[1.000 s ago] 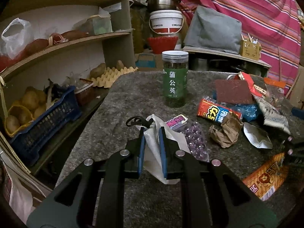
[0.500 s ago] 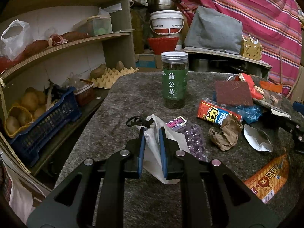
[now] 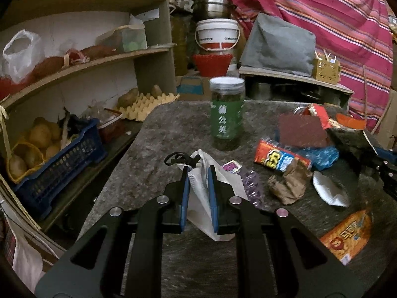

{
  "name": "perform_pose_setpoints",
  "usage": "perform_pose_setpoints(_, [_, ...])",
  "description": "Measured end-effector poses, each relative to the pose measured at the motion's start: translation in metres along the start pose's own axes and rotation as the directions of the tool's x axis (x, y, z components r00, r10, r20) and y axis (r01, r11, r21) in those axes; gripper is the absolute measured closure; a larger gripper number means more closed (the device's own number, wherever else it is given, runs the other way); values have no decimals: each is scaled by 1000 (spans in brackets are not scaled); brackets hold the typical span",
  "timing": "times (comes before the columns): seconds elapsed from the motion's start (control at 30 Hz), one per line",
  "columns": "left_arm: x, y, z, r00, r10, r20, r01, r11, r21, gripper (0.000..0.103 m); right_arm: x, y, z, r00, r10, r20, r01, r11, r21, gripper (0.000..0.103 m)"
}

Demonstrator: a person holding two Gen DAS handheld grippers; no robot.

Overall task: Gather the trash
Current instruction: 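Grasp the black-and-white printed snack bag with the right tool while the left holds the white bag, then carry both bags to the blue basket and open both tools over it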

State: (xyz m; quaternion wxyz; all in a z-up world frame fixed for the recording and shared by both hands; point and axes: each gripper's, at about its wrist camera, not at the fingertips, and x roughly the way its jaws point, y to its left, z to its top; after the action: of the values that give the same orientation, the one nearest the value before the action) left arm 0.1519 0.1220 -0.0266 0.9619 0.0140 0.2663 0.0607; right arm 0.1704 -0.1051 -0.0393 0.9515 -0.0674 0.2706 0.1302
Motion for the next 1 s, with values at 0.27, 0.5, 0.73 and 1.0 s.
perform_pose_setpoints(0.27, [-10, -29, 14, 999, -29, 24, 28, 999, 15, 90, -25, -27, 2, 998, 29, 49, -31, 999, 41, 92])
perform_pose_setpoints(0.5, [-31, -65, 24, 995, -75, 69, 71, 996, 56, 90, -48, -75, -5, 996, 67, 58, -75, 985, 154, 92])
perform_pose_setpoints(0.73, [-39, -110, 27, 990, -128, 63, 122, 988, 96, 90, -74, -121, -21, 994, 77, 81, -95, 964, 249, 92])
perform_pose_setpoints(1.0, [-49, -168, 30, 979, -191, 68, 181, 974, 139, 90, -96, -169, -34, 995, 27, 92, -54, 950, 307, 92])
